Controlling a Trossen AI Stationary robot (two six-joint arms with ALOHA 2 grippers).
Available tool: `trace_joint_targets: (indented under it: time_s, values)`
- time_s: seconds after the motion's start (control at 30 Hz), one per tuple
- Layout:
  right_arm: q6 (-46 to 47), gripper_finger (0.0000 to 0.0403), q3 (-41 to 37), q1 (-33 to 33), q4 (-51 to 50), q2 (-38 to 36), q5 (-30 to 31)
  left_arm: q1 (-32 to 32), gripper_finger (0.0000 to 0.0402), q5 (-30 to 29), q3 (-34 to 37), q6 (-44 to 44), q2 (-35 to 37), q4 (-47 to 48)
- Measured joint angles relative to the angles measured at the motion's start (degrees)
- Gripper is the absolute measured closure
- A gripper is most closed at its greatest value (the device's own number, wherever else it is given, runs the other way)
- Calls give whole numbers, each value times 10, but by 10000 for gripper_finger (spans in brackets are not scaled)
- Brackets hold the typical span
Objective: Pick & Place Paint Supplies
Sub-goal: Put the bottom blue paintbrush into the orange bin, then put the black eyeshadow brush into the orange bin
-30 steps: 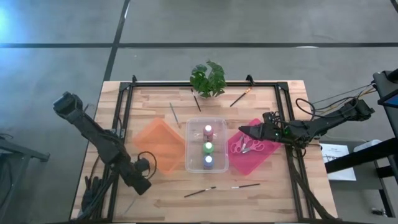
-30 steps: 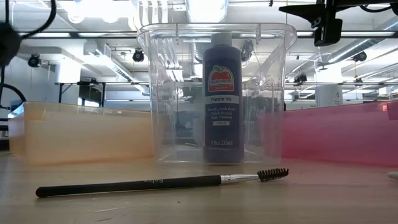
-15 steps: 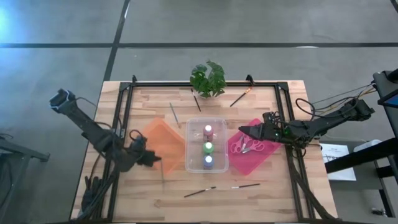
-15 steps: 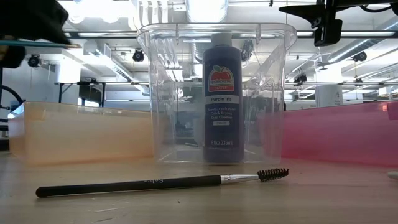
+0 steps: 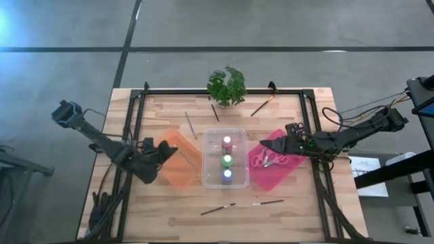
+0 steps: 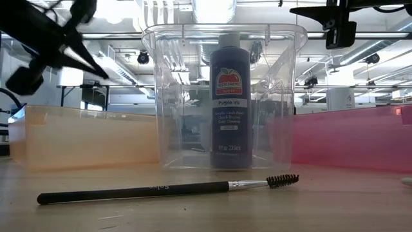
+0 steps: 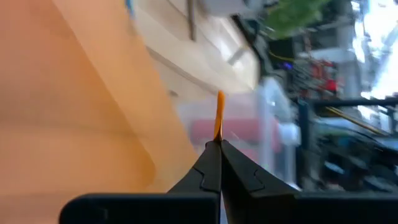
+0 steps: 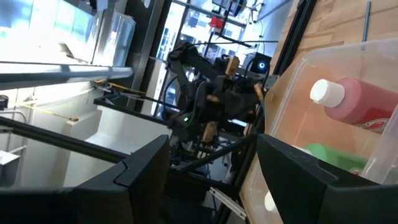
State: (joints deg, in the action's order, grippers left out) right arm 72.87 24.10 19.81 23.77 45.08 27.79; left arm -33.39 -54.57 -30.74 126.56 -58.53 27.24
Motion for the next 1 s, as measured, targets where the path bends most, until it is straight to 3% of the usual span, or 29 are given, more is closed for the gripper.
trace_joint_targets:
  time_s: [0.4, 0.67, 1.0]
  values:
    - [4, 164, 0, 7, 0, 0, -11, 125, 400, 49, 12, -4, -29, -3]
    - [4, 164, 0, 7, -19, 0, -13, 132, 399, 75, 12, -17, -30, -1]
    - [5, 164, 0, 7, -25, 0, -10, 132, 311, 80, 12, -30, -30, -5]
